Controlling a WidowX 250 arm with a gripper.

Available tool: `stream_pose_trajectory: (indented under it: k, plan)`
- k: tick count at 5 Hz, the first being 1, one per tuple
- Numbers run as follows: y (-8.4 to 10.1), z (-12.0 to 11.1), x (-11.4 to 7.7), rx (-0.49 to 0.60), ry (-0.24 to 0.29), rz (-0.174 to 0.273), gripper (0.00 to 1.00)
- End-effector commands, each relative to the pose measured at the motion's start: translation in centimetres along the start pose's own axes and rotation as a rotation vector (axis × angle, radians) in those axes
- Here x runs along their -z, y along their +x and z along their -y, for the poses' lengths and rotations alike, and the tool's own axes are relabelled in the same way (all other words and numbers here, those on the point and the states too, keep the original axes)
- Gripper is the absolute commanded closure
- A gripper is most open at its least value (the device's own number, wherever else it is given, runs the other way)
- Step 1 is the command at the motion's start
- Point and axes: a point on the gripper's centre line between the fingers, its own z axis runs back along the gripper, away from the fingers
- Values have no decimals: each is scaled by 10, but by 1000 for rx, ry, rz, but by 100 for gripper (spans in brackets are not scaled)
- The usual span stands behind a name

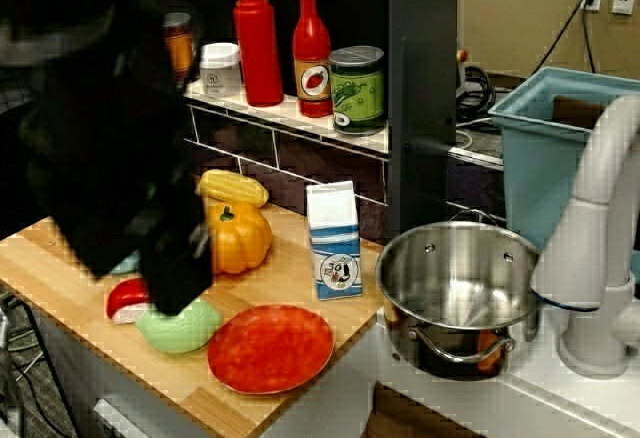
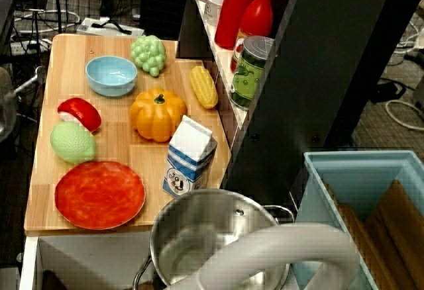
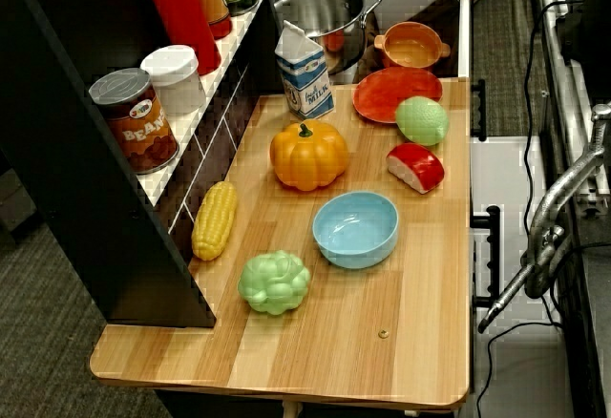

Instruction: Lift bowl

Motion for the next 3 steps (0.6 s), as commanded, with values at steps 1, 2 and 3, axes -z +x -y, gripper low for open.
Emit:
stream_pose_trajectory:
  k: [1,2,3]
  plan:
    - [6,-100,52,-39,50,-24,0]
    - [11,-144,67,-133,40,-41,0]
    - [26,-160,77,-141,30,-59,0]
